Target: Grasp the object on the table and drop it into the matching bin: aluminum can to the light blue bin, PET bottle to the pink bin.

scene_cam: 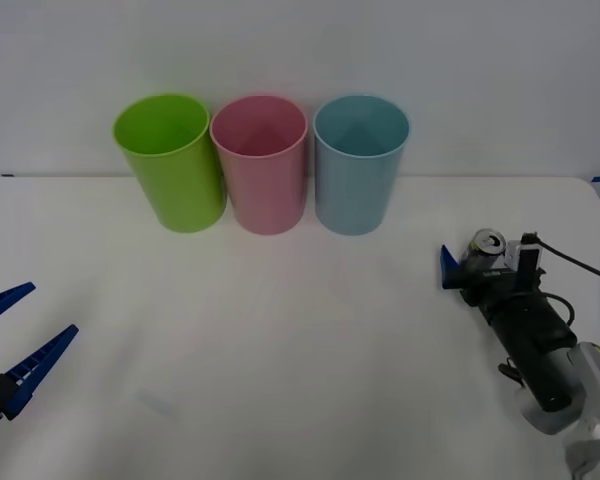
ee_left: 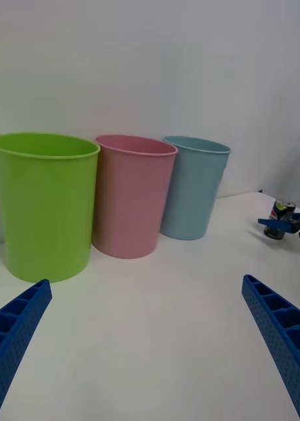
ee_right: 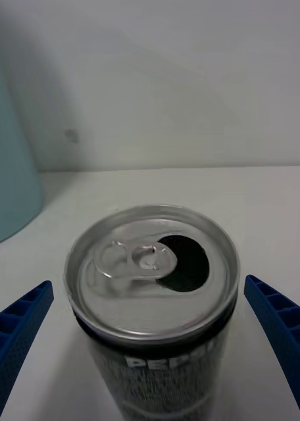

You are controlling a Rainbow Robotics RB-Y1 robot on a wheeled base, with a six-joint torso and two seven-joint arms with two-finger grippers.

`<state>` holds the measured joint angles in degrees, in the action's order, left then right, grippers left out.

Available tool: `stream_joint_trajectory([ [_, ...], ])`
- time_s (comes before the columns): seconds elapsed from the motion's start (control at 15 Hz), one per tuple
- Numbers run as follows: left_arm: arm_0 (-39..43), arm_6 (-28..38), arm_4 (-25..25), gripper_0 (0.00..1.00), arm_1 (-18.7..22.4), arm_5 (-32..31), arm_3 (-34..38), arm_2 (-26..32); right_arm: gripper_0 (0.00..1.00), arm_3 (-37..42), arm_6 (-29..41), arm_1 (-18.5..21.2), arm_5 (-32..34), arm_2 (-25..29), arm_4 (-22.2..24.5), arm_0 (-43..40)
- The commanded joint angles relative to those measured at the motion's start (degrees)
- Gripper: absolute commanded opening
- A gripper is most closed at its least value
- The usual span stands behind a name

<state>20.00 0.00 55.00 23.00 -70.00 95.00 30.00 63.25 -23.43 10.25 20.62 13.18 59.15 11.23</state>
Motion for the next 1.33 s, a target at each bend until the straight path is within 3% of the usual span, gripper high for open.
stream_joint_trajectory([
  [0.07, 0.0, 0.0, 0.0, 1.0, 0.0, 0.0, 0.0, 0.0, 1.0, -0.2, -0.3, -0.1, -0.5, -0.1, 0.1, 0.3],
  [0.33, 0.0, 0.0, 0.0, 1.0, 0.0, 0.0, 0.0, 0.0, 1.0, -0.2, -0.8, -0.1, -0.5, -0.2, 0.3, 0.3],
  [0.4, 0.0, 0.0, 0.0, 1.0, 0.0, 0.0, 0.0, 0.0, 0.89, -0.2, -1.0, -0.1, -0.5, -0.2, 0.3, 0.3],
  [0.47, 0.0, 0.0, 0.0, 1.0, 0.0, 0.0, 0.0, 0.0, 0.59, -0.2, -1.1, -0.1, -0.6, -0.3, 0.3, 0.3],
  [0.53, 0.0, 0.0, 0.0, 1.0, 0.0, 0.0, 0.0, 0.0, 0.16, -0.2, -1.1, -0.1, -0.6, -0.3, 0.3, 0.2],
  [0.6, 0.0, 0.0, 0.0, 1.0, 0.0, 0.0, 0.0, 0.0, 0.04, -0.2, -1.3, -0.1, -0.6, -0.3, 0.3, 0.3],
  [0.67, 0.0, 0.0, 0.0, 1.0, 0.0, 0.0, 0.0, 0.0, 0.0, -0.2, -1.3, -0.1, -0.6, -0.5, 0.2, 0.3],
  [1.33, 0.0, 0.0, 0.0, 1.0, 0.0, 0.0, 0.0, 0.0, 0.0, 1.1, -1.2, -0.1, 1.4, -0.4, 0.3, -0.2],
])
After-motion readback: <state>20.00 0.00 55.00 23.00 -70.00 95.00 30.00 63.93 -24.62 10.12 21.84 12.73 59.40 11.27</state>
